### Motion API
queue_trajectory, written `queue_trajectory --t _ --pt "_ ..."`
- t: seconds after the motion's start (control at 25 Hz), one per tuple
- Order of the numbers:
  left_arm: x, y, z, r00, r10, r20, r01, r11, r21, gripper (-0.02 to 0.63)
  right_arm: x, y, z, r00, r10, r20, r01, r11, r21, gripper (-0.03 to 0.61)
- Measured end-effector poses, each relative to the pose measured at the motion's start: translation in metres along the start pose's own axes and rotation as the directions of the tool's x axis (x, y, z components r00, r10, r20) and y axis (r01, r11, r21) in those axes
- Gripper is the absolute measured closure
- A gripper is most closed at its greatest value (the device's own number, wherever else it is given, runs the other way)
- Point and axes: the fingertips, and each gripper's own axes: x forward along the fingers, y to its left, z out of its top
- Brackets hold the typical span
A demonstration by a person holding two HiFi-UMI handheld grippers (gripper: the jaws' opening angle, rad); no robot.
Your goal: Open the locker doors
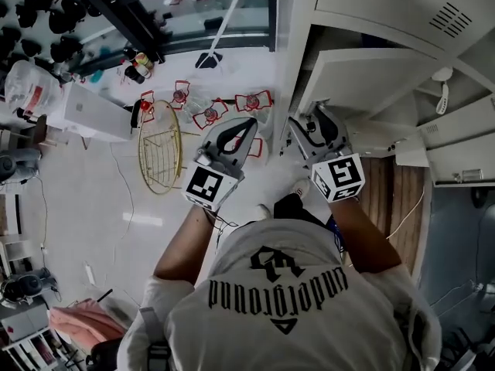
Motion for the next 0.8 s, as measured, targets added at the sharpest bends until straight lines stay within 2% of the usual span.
queue_trajectory --t 0.2,0.48,0.6,0.8 --pt "-0.018 -0.024 0.005 0.998 -0.062 -0.002 0.062 0.998 0.006 0.606 -0.048 0.010 -0.002 0.993 -0.117 -0.009 0.117 0.993 -0.027 0.379" --pt "-0.008 -0.073 -0.001 0.982 -0.191 0.003 0.191 0.981 -0.022 0.606 -0.116 0.001 -0.007 0.959 -0.282 -0.026 0.281 0.959 -0.027 0.419" --pt "0.005 -0.100 0.001 0.972 -0.234 -0.004 0.233 0.970 -0.073 0.606 -0.139 -0.006 -0.011 0.950 -0.309 -0.046 0.308 0.951 -0.032 0.433" --pt "0.032 -0.139 0.002 0.954 -0.299 -0.005 0.299 0.953 -0.057 0.606 -0.176 -0.018 -0.014 0.947 -0.316 -0.060 0.315 0.949 -0.029 0.428"
